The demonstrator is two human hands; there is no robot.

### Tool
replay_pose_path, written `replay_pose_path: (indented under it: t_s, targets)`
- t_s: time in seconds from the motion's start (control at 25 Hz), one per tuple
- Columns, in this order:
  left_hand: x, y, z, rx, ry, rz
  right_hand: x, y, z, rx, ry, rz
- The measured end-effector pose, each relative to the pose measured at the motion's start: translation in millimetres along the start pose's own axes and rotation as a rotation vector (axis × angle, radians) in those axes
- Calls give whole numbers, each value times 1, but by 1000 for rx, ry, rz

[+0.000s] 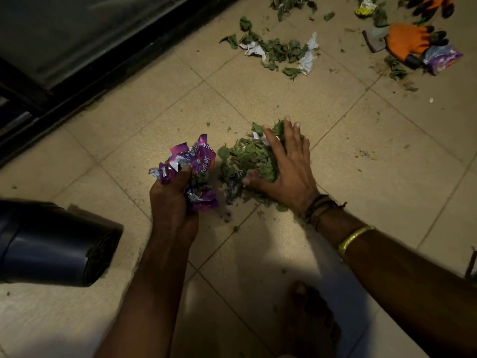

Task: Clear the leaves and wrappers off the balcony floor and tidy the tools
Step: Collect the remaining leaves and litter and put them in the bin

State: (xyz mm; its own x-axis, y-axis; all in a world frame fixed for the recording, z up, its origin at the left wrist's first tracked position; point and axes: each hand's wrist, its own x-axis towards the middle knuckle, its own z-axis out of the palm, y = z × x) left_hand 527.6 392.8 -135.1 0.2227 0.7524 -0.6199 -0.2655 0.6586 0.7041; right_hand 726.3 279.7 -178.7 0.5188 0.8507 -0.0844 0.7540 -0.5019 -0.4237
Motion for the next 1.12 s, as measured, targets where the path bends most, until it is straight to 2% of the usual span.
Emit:
replay_pose_path:
  t_s: [0.12,0.28,0.48,0.64,0.72,0.76,0.88,0.96,1.04,1.12]
  targets:
    - [1,1,-3,-17,-10,11,25,-4,-6,-7,-79,-113]
    - [-1,-1,-7,-30,-9,1,21,-28,13,-197,-134,-259]
    - [-4,-4,-8,-29,12,-1,20,-26,28,-171,142,-373]
    - [-1,-5,-3,-28,23,4,29,-10,21,-175,207,-430]
    - [-4,-4,2,-32,22,9,32,-7,14,-79,218,-307]
    - [-7,-3,6,-37,23,2,32,-8,11,53,258,-192]
    - [-23,8,20,-97,33,-28,28,-21,-9,657,358,218]
    - [-42,21,31,-134,54,-35,14,-47,-40,1123,269,524]
    - [-77,44,42,-170,78,-46,-8,-79,-86,1449,98,784]
    - [-121,75,50,-200,99,-62,-32,-113,-143,1645,-80,864]
